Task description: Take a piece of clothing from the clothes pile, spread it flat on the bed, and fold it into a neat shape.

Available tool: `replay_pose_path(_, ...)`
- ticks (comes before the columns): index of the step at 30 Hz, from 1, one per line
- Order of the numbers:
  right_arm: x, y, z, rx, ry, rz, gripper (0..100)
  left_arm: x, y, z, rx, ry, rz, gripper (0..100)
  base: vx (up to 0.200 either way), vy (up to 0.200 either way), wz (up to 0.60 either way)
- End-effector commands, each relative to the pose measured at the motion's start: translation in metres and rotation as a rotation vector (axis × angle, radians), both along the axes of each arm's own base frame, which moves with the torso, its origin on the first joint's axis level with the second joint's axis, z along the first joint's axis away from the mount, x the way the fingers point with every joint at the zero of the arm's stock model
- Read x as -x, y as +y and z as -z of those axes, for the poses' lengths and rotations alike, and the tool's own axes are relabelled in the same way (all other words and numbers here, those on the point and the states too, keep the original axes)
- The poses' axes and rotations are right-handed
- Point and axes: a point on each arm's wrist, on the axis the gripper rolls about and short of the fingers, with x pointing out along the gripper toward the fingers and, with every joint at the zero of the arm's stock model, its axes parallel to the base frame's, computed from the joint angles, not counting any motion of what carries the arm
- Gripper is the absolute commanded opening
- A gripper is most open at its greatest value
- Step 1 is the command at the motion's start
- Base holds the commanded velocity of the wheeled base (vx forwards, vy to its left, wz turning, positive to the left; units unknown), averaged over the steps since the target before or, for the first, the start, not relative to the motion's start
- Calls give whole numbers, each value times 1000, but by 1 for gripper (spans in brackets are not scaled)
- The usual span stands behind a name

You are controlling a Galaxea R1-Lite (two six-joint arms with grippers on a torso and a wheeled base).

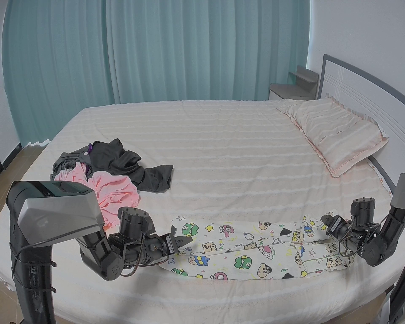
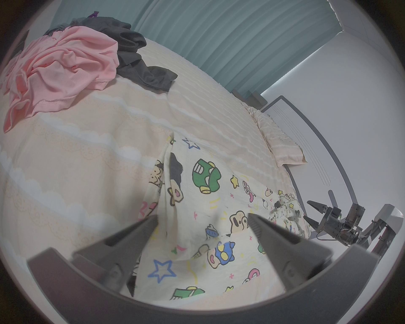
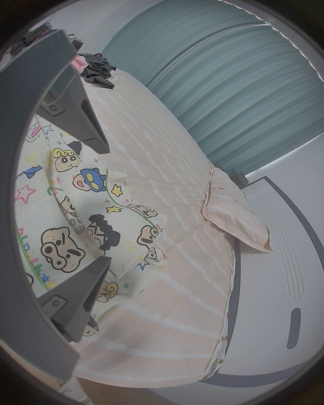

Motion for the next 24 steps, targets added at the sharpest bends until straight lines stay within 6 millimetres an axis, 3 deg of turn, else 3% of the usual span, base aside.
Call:
replay_pose_path(1,0,0,0,0,-1,0,100,4,-2,-10,12,-19,6,100,0,0,0)
replay_pose_path(7,0,0,0,0,-1,0,100,19,-9,-48,80,-14,-39,100,0,0,0)
replay_pose_path(11,0,0,0,0,-1,0,100,31,-18,-54,84,58,-61,100,0,0,0)
replay_pose_path(15,0,0,-1,-1,-3,1,100,37,-26,-46,84,102,-135,100,0,0,0)
replay_pose_path(19,0,0,-1,-1,-3,1,100,38,-31,-17,36,172,-165,100,0,0,0)
replay_pose_path(24,0,0,-1,-2,-4,1,100,35,-32,-3,-1,182,-196,100,0,0,0)
